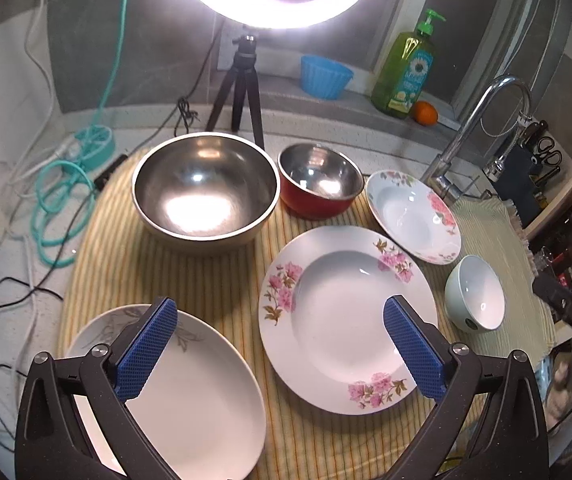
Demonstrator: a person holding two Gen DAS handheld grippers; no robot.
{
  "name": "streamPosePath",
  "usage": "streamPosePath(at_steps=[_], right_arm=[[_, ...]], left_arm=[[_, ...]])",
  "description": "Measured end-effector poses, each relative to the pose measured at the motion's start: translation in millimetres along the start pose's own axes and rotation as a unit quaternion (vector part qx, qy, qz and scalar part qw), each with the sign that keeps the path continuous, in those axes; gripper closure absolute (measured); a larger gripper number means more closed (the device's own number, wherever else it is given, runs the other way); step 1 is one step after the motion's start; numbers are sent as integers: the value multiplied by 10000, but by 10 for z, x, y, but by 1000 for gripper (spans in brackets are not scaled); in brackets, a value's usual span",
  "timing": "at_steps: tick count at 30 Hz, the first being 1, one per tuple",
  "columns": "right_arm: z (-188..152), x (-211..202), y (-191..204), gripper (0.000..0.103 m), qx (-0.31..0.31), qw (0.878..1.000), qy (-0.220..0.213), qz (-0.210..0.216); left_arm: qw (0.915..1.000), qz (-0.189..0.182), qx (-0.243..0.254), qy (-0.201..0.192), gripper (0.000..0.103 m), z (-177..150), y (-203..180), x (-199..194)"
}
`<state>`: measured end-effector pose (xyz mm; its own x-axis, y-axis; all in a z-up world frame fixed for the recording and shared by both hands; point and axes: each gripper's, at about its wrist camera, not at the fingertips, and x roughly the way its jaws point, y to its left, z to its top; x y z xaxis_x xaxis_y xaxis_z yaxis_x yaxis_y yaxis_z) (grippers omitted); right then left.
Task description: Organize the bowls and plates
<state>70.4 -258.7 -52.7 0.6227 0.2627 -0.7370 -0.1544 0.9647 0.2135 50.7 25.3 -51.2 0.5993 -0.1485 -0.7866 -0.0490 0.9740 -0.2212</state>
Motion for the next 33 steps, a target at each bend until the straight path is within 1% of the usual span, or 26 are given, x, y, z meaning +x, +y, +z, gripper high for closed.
streamPosePath(at_steps=[1, 2, 3, 5, 9, 10, 11, 12, 13, 15, 21, 23, 26, 29, 33], right_arm=[[-43, 32, 4, 0, 12, 9999, 89, 70], [-94, 73, 17, 1, -4, 9998, 182, 127], [-133, 106, 34, 2, -24, 9995, 271, 153], [-221, 189, 66, 10, -66, 9987, 459, 232], [-358, 347, 87, 17, 41, 9952, 843, 504], [-384, 396, 87, 20, 101, 9937, 947, 585], [-413, 443, 84, 26, 139, 9926, 1018, 646], [-431, 485, 83, 29, 163, 9915, 1091, 684], [-454, 526, 88, 34, 182, 9906, 1154, 705], [-485, 591, 81, 36, 246, 9887, 1282, 743], [-526, 716, 27, 40, 456, 9846, 1460, 841], [-538, 772, 5, 45, 558, 9826, 1520, 907], [-558, 829, 3, 46, 640, 9805, 1594, 953], [-566, 881, 19, 49, 636, 9791, 1662, 983], [-568, 922, 31, 53, 599, 9782, 1713, 1013]], left_arm=[[10000, -17, 19, 37, 3, 10, 1, 38], [9999, -35, 51, 90, 9, 17, -2, 81], [9998, -51, 84, 164, 13, 28, -4, 135], [9994, -167, 109, 287, 15, 39, -2, 230], [9981, -302, 127, 524, 29, 70, 16, 408], [9978, -319, 127, 567, 30, 80, 31, 454], [9976, -334, 124, 595, 34, 89, 37, 487], [9971, -376, 120, 656, 42, 101, 52, 535], [9967, -399, 118, 703, 44, 106, 63, 565], [9958, -449, 98, 790, 46, 123, 83, 629], [9934, -574, -4, 994, 49, 136, 134, 776], [9928, -579, 6, 1045, 50, 133, 136, 814], [9920, -602, 13, 1105, 53, 143, 131, 863], [9916, -587, 47, 1150, 54, 160, 117, 918], [9901, -650, -60, 1239, 58, 172, 155, 994]])
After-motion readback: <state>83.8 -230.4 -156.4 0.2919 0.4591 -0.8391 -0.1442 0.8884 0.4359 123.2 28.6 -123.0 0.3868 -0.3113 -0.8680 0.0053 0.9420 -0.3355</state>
